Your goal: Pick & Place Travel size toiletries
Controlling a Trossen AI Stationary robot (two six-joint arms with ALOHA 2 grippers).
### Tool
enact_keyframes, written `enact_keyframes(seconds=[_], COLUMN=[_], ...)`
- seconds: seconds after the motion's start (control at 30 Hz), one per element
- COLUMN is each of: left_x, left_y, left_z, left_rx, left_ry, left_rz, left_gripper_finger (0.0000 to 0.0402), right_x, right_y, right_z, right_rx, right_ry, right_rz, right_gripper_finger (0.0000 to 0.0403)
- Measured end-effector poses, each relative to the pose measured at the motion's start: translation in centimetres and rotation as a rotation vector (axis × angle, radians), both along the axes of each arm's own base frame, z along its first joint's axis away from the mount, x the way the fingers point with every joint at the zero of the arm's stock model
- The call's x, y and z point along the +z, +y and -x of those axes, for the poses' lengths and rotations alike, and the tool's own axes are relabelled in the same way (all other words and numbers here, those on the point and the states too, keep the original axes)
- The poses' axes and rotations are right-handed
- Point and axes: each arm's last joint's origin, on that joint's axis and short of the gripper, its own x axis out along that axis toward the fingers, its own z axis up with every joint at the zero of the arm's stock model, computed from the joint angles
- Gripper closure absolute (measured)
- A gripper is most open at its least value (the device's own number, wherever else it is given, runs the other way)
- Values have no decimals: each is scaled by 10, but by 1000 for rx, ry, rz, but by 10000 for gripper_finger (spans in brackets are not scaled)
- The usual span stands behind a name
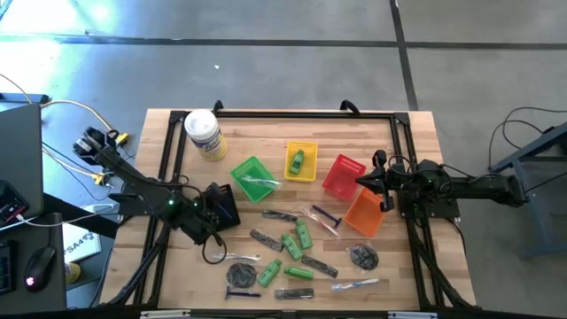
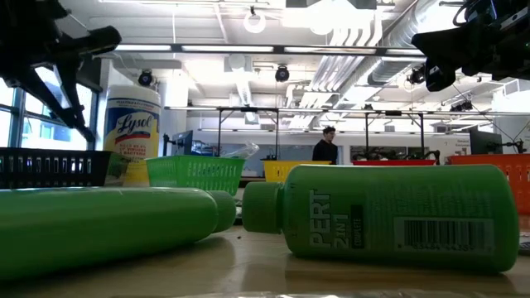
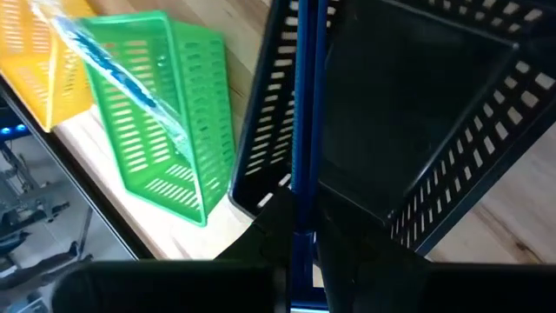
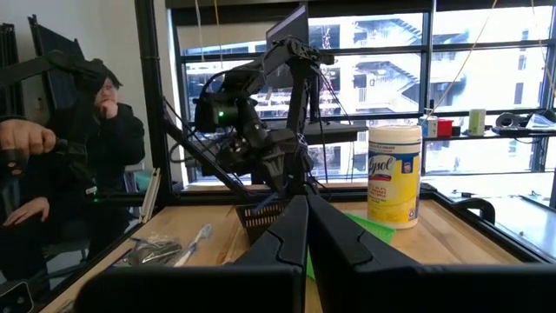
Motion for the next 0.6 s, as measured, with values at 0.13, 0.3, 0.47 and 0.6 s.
enact_keyframes(seconds=[0.13, 0.3, 0.47, 0.6], left_x=[-5, -11, -17, -20], left_y=[-2, 3, 12, 18], left_z=[-3, -9, -19, -24], left_rx=[0, 33, 59, 76], left_ry=[26, 66, 110, 136], left_rz=[-19, -26, -41, -23], left_gripper_finger=[380, 380, 380, 380], right_x=[0, 0, 0, 0], right_y=[0, 0, 0, 0], right_z=[0, 0, 0, 0], right_rx=[0, 0, 0, 0], right_ry=[0, 0, 0, 0], right_rz=[1, 1, 1, 1], right_gripper_finger=[400, 400, 400, 400])
